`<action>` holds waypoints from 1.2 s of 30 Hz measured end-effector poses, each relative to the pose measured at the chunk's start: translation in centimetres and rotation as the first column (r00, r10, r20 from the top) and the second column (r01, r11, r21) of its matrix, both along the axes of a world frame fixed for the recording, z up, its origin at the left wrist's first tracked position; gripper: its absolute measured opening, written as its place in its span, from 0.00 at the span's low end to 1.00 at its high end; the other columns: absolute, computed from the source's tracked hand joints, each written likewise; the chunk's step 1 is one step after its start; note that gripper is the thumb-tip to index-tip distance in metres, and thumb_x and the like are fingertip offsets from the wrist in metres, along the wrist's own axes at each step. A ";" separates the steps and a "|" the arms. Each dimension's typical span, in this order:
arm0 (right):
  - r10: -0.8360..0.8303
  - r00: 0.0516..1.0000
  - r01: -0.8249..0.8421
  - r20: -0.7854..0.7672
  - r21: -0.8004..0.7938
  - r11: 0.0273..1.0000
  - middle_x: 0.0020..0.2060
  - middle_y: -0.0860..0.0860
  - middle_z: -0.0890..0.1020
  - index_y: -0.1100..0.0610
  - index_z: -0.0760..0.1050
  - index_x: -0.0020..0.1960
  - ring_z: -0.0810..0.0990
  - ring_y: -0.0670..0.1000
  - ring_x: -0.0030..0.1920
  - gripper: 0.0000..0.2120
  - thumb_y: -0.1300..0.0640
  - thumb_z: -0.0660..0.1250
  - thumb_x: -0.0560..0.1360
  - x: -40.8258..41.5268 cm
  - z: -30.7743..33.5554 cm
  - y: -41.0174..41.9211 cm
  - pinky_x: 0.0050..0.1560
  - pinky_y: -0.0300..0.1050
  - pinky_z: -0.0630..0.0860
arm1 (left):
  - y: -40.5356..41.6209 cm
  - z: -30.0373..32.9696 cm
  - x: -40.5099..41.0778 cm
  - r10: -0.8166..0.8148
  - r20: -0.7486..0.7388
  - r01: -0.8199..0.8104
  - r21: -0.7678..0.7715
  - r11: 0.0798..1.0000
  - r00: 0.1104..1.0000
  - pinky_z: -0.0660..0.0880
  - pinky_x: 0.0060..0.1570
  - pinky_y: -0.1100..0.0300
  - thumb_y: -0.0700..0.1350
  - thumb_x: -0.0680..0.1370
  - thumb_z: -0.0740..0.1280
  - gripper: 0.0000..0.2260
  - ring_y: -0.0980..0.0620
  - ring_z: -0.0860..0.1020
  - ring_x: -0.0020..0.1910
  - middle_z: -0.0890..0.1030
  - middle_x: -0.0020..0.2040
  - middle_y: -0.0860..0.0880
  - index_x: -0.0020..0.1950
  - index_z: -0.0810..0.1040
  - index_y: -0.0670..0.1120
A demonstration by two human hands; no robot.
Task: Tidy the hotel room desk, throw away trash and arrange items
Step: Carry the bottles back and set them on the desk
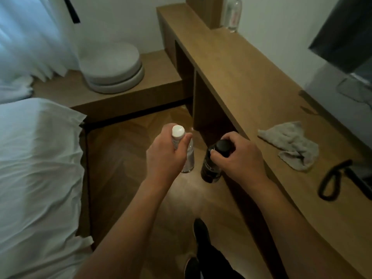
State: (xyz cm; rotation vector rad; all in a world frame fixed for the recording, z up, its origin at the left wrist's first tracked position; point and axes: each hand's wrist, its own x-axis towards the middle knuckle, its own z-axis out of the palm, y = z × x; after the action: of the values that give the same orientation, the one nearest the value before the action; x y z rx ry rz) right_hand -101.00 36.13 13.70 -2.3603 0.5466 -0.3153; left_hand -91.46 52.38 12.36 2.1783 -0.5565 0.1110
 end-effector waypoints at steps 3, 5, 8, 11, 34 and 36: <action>0.079 0.997 -0.079 0.026 0.031 0.996 0.40 0.40 0.76 0.47 0.73 0.51 0.76 0.41 0.41 0.13 0.47 0.72 0.69 5.3 -0.4 -1.1 0.45 0.43 0.78 | -0.2 0.1 4.4 0.074 0.007 -0.074 0.007 0.997 0.997 0.82 0.44 0.51 0.57 0.81 0.65 0.14 0.58 0.81 0.46 0.80 0.49 0.56 0.61 0.74 0.49; 0.120 0.992 -0.121 0.036 0.045 0.992 0.40 0.40 0.76 0.46 0.73 0.50 0.76 0.41 0.41 0.13 0.47 0.72 0.69 8.7 -0.2 -1.9 0.43 0.42 0.77 | -0.4 0.5 7.1 0.124 0.000 -0.124 0.003 0.992 0.992 0.82 0.44 0.51 0.57 0.80 0.64 0.14 0.58 0.81 0.46 0.80 0.48 0.56 0.60 0.75 0.50; 0.151 0.987 -0.154 0.058 0.053 0.987 0.38 0.40 0.77 0.46 0.73 0.48 0.76 0.40 0.39 0.12 0.47 0.73 0.69 13.9 0.4 -2.9 0.42 0.41 0.75 | -0.8 1.3 11.4 0.185 0.000 -0.185 0.007 0.983 0.983 0.82 0.44 0.51 0.57 0.80 0.65 0.14 0.59 0.81 0.46 0.80 0.48 0.56 0.60 0.75 0.50; 0.188 0.980 -0.190 0.065 0.024 0.981 0.38 0.39 0.76 0.45 0.72 0.48 0.76 0.38 0.39 0.12 0.47 0.73 0.69 18.8 1.1 -3.6 0.40 0.39 0.74 | -1.1 2.0 15.4 0.237 -0.007 -0.238 -0.013 0.971 0.971 0.82 0.44 0.50 0.56 0.80 0.66 0.13 0.58 0.81 0.46 0.80 0.48 0.56 0.60 0.75 0.50; 0.145 0.987 -0.151 0.070 0.097 0.984 0.41 0.41 0.79 0.47 0.74 0.49 0.78 0.41 0.43 0.13 0.45 0.73 0.68 57.6 1.9 -0.2 0.43 0.45 0.80 | 3.3 3.3 54.3 0.235 -0.036 -0.237 -0.070 0.969 0.971 0.80 0.44 0.49 0.56 0.81 0.67 0.14 0.54 0.81 0.48 0.81 0.48 0.54 0.60 0.77 0.48; 0.161 0.985 -0.167 0.065 0.097 0.981 0.40 0.41 0.79 0.48 0.74 0.49 0.78 0.42 0.42 0.13 0.45 0.73 0.69 61.0 1.8 -0.4 0.42 0.43 0.79 | 3.2 3.4 57.7 0.234 -0.031 -0.235 -0.066 0.970 0.972 0.79 0.42 0.52 0.56 0.80 0.67 0.14 0.55 0.81 0.47 0.81 0.47 0.55 0.59 0.77 0.48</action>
State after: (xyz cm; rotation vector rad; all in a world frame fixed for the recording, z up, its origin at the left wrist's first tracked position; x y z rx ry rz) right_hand -40.02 35.75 15.53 -2.2725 0.3310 -0.2716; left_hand -33.80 55.54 15.72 2.1680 -0.2760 0.2287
